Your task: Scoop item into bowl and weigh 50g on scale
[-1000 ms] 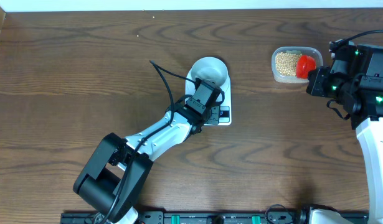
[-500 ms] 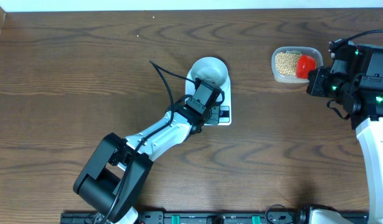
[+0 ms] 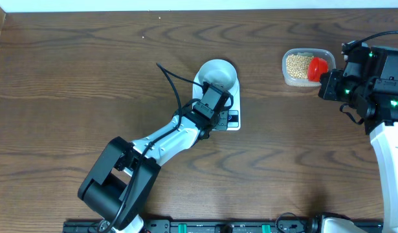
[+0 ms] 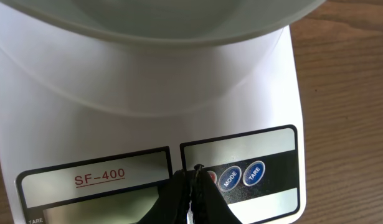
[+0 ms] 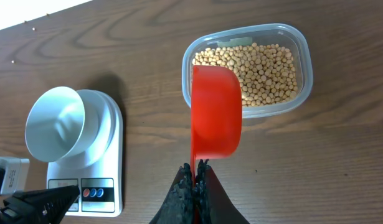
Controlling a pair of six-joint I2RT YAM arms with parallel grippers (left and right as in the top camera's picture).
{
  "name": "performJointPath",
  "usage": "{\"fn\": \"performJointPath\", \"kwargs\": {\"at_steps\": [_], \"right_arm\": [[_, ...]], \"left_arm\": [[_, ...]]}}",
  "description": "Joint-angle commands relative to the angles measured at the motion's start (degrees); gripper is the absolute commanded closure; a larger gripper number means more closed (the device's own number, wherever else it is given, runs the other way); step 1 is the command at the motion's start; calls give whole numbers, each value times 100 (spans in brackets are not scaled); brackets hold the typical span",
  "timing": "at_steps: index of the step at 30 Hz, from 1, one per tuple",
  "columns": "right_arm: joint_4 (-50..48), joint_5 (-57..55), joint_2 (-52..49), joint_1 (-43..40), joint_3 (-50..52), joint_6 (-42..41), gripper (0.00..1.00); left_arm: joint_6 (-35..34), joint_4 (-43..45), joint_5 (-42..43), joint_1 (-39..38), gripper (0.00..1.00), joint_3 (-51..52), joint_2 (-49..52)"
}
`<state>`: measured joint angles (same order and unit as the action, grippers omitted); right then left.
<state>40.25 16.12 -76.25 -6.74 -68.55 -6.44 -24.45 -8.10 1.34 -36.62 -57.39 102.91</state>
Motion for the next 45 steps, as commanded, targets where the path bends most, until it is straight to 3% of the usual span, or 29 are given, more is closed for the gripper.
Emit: {"fn": "performJointPath", "kwargs": {"at_steps": [1,45], "right_arm": [[2,55,-28,-35,-111,96,99],[203,55,-28,-35,-111,96,99]], "left_arm": [[-52,7,-48,-22,92,-96,140],[-313,-157,-350,-203,93,-96,549]]}}
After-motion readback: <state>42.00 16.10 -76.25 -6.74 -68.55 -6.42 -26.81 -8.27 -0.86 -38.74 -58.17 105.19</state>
